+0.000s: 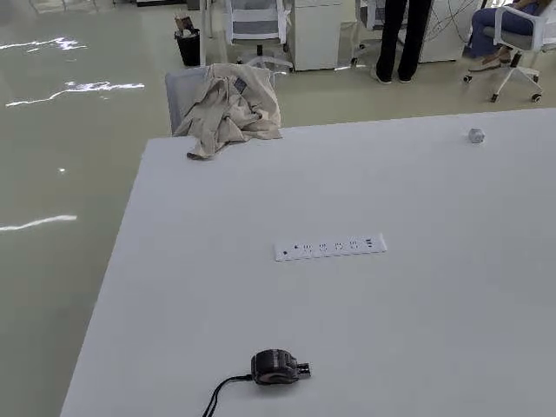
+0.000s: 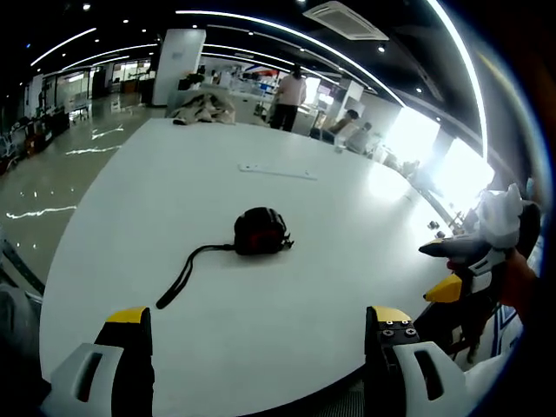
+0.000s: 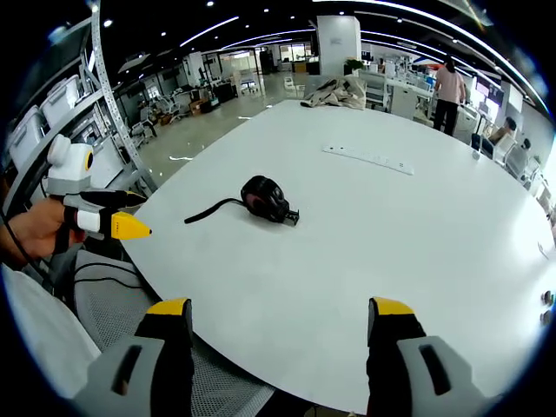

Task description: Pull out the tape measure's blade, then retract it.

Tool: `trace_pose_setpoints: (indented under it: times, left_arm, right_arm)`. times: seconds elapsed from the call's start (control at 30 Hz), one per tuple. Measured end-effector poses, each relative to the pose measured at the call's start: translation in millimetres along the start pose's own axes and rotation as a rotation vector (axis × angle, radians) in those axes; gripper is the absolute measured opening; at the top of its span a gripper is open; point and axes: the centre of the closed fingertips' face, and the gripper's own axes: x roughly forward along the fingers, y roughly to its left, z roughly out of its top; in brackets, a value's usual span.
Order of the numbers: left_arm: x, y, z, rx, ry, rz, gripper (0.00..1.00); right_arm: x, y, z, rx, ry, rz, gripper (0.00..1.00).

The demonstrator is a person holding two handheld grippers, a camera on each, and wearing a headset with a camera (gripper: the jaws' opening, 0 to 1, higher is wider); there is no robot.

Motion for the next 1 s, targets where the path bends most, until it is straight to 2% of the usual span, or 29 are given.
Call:
trace_pose_setpoints:
  times: [0.27, 0.43, 0.6, 0.7, 0.77, 1.0]
  left_arm:
    - [5.1, -3.7, -2.6, 0.012, 0.009, -0.008, 1.0]
    - [7.9, -6.0, 4.7, 0.035, -0.032, -0.024, 1.0]
    - [13.3, -1.9, 2.0, 0.032, -0.02, -0.016, 1.0]
    - [17.4, -0.8, -0.8, 0.028, -0.012, -0.02, 1.0]
    - [19.8, -4.7, -3.0, 0.015, 0.002, -0.042, 1.0]
    - [27.1, -7.1, -5.6, 0.011, 0.009, -0.051, 1.0]
  right_arm:
    - [6.0, -0.5, 0.4, 0.008, -0.005, 0.019, 0.85]
    - [11.3, -1.4, 1.7, -0.005, -0.004, 0.027, 0.83]
    - [18.2, -2.3, 4.9, -0.011, -0.013, 0.029, 0.83]
    - [22.2, -1.5, 9.3, 0.029, -0.036, 0.046, 0.83]
    - [24.9, -1.2, 9.9, 0.014, -0.033, 0.043, 0.82]
    - [35.4, -3.2, 10.0, -0.007, -0.026, 0.049, 0.81]
